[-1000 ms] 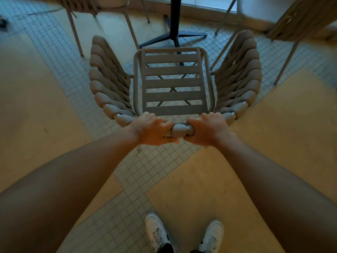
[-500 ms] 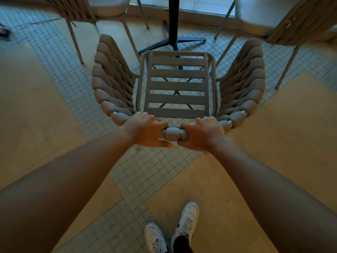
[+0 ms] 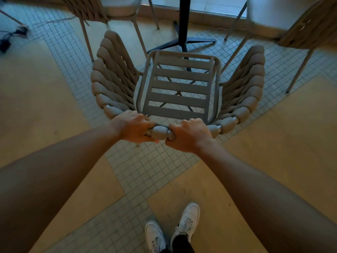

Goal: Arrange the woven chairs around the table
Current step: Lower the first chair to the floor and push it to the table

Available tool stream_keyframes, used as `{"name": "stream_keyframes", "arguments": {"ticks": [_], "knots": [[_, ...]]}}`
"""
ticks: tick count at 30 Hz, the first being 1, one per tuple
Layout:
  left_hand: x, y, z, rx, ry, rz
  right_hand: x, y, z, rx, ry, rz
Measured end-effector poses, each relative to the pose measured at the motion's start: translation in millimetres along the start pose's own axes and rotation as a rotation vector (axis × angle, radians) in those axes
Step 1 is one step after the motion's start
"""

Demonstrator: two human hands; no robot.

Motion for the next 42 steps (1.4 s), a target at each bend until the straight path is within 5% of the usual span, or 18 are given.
{"name": "stream_keyframes", "arguments": {"ticks": [23, 42], "knots": [[-19, -91, -73, -0.134, -0.042, -0.123, -14, 64, -94, 0.062, 0.063, 0.058], [-43, -181, -159, 0.001, -0.033, -0.121, -25, 130, -186, 0.176, 0.044, 0.1]]}}
Point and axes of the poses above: each hand's wrist, its own z-axis away from the middle knuckle, its own x-axis out of the palm, y = z × x, the point moved 7 cm from there along -z, towards the middle knuckle, and after that the axes turned 2 degrees about -x, right-handed, at the moved point
